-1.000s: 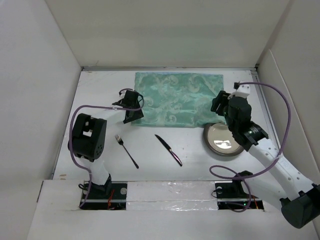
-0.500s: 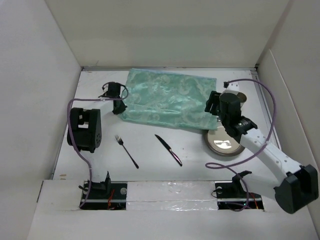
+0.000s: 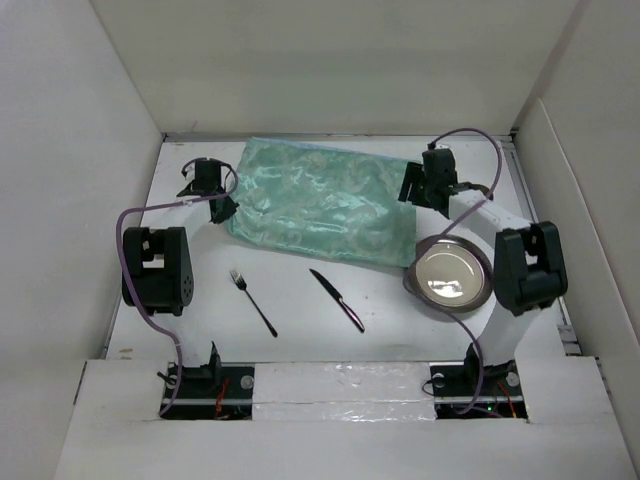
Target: Set the dinner table for one person
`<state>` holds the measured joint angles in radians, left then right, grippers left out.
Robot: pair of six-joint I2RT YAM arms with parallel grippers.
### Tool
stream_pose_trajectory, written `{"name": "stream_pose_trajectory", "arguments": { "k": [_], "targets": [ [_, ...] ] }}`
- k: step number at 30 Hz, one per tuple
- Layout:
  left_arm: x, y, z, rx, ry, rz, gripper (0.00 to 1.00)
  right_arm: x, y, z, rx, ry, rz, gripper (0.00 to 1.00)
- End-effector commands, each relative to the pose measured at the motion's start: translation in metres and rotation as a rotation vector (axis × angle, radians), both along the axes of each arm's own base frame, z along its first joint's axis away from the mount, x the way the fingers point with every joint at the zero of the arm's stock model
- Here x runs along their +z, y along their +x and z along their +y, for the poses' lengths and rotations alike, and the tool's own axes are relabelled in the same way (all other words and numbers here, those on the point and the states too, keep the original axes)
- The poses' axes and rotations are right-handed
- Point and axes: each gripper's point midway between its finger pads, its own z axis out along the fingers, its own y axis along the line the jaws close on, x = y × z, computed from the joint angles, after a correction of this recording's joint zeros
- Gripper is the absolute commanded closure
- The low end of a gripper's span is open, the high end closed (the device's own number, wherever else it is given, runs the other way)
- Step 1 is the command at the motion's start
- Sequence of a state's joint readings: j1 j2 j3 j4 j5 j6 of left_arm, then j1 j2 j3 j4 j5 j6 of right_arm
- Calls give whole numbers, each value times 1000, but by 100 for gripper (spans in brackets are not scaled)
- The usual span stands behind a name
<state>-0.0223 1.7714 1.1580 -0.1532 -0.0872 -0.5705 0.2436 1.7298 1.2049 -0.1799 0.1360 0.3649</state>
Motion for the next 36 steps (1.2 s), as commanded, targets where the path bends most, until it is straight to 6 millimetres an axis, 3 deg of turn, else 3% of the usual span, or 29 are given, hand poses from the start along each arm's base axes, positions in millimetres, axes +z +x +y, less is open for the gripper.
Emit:
{"name": "stream_pose_trajectory", "arguments": {
  "k": [1,5,10,11,12,15,25,27,32,36],
  "targets": [
    [16,11,-4,17,-37,-66,100,-3,24,-7,-16,60,49,32],
    [13,22,-5,22,-45,-64,100,-19,40,-21,-54,42,128,32],
    [18,30,0,29,-44,-73,100,-40,56,-21,-57,31,231,34],
    [21,30,-1,31,-47,-76,100,-53,54,-20,-50,31,273,35],
    [22,31,3,34,-53,-81,100,-50,60,-17,-46,39,264,35],
    [21,30,9,42,-64,-76,100,-64,64,-17,-47,60,311,38],
    [8,28,-4,-5,-127,-68,100,-76,61,-29,-117,39,391,42],
    [7,27,-7,-7,-139,-67,100,-74,62,-29,-122,36,411,47],
    [5,19,-7,-4,-141,-66,100,-80,64,-21,-87,59,453,76],
    [6,12,-4,5,-125,-64,100,-72,76,-5,-27,157,418,97]
  ]
}}
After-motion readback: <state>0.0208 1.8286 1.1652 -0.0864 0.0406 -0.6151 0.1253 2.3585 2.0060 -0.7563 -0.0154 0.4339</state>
